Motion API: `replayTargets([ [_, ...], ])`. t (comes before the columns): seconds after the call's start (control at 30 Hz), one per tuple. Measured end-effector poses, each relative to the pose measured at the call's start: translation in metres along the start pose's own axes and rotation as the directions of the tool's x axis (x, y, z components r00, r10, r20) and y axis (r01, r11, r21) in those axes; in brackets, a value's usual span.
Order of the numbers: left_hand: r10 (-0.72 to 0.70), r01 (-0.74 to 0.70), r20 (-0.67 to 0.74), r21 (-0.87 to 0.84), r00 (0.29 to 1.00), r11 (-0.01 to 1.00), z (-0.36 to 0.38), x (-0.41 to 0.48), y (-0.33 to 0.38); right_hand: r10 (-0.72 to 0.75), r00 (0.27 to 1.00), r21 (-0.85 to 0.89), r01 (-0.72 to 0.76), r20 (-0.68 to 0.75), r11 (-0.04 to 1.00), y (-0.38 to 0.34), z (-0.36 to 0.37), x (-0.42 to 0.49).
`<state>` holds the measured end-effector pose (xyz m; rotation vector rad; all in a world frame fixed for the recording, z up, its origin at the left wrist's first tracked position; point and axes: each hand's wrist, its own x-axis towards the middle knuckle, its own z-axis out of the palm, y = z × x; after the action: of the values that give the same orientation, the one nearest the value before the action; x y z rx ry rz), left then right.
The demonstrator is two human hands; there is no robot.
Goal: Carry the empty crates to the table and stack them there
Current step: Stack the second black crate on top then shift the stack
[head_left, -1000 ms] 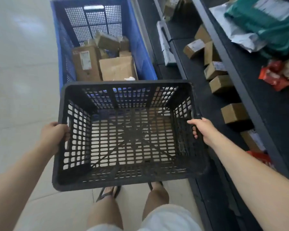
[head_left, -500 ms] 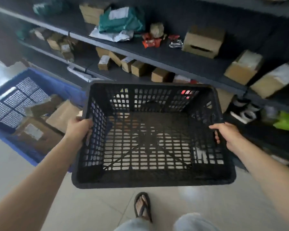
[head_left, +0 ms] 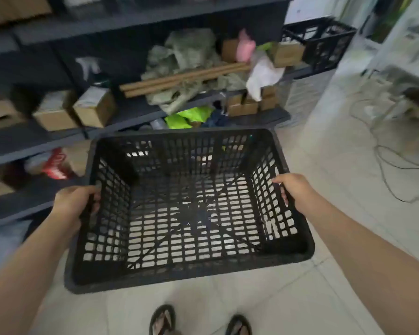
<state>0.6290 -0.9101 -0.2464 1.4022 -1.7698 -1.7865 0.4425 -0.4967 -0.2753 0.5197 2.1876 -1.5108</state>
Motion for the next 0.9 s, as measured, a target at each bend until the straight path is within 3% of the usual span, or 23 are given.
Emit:
replayTargets([
  [0.3, 0.006, -0.078, 0.434, 0.148, 0.901, 0.986, 0.333, -0.061, 0.046, 0.140, 0.910, 0.211, -0.060, -0.389, 0.976, 0.057, -0.280, 0.046],
  [0.67, -0.011, -0.166, 0.609, 0.235, 0.793, 0.958, 0.683, -0.098, 0.108, 0.274, 0.803, 0.338, -0.096, -0.530, 0.936, 0.045, -0.507, 0.199],
  [0.9, -0.004, -0.173, 0.600, 0.236, 0.800, 0.956, 0.853, -0.108, 0.150, 0.286, 0.769, 0.362, -0.076, -0.572, 0.929, 0.006, -0.628, 0.305],
])
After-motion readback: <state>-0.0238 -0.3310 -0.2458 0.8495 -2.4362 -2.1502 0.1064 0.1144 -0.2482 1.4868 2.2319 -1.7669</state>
